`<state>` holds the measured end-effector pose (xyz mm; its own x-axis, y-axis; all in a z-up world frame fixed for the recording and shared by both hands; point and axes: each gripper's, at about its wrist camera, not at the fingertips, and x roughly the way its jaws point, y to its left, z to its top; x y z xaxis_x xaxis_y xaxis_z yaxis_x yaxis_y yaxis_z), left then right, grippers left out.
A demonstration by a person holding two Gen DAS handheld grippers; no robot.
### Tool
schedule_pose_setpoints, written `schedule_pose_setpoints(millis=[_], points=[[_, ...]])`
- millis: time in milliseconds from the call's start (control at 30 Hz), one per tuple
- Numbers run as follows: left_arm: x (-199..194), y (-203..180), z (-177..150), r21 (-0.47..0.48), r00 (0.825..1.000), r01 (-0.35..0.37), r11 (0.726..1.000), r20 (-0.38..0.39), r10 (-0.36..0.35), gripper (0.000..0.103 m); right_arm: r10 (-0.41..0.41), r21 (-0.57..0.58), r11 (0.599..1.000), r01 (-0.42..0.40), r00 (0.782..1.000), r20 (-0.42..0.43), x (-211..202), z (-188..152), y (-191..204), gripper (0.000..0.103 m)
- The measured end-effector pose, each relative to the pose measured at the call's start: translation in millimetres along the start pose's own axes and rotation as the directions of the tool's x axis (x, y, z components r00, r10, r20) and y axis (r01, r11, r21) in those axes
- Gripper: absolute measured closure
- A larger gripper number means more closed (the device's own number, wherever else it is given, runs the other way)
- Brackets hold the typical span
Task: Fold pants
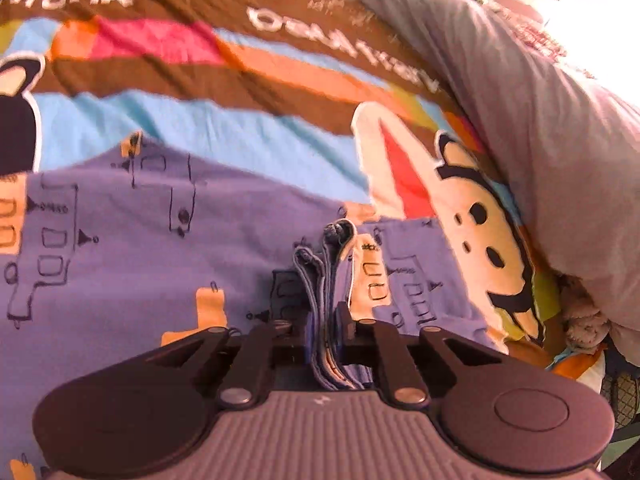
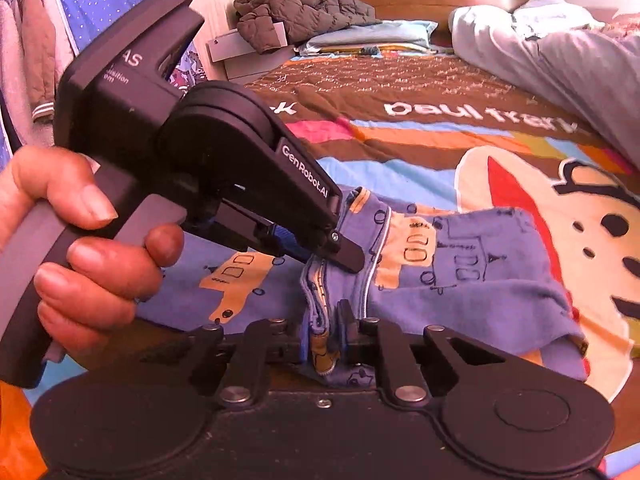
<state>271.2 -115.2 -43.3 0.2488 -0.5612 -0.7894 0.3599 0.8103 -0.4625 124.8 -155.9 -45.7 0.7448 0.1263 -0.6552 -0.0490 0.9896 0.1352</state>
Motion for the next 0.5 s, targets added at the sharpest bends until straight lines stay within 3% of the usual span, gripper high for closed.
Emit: schedule_pose_setpoints(millis=[167,433,500], points=[[-33,18,4,-0.022,0.998,0.039,0.999,0.051,-0.038,0.092,-0.020,-0.067,0.998,0.022,0.999,0.033,-9,9,23,0.089],[-72,89,2,-0.112,0.998,-0.003,0.994,0.063,0.010,0.092,0.100,-0.110,0.989,-0.097,0.995,0.021,5,20,86,0.089],[-65,107,-2,-0.158,0.998,-0.022,0.987,0.048,0.030,0.084,0.116,-0.131,0.985,-0.116,0.993,-0.010,16,15,101,0.079]])
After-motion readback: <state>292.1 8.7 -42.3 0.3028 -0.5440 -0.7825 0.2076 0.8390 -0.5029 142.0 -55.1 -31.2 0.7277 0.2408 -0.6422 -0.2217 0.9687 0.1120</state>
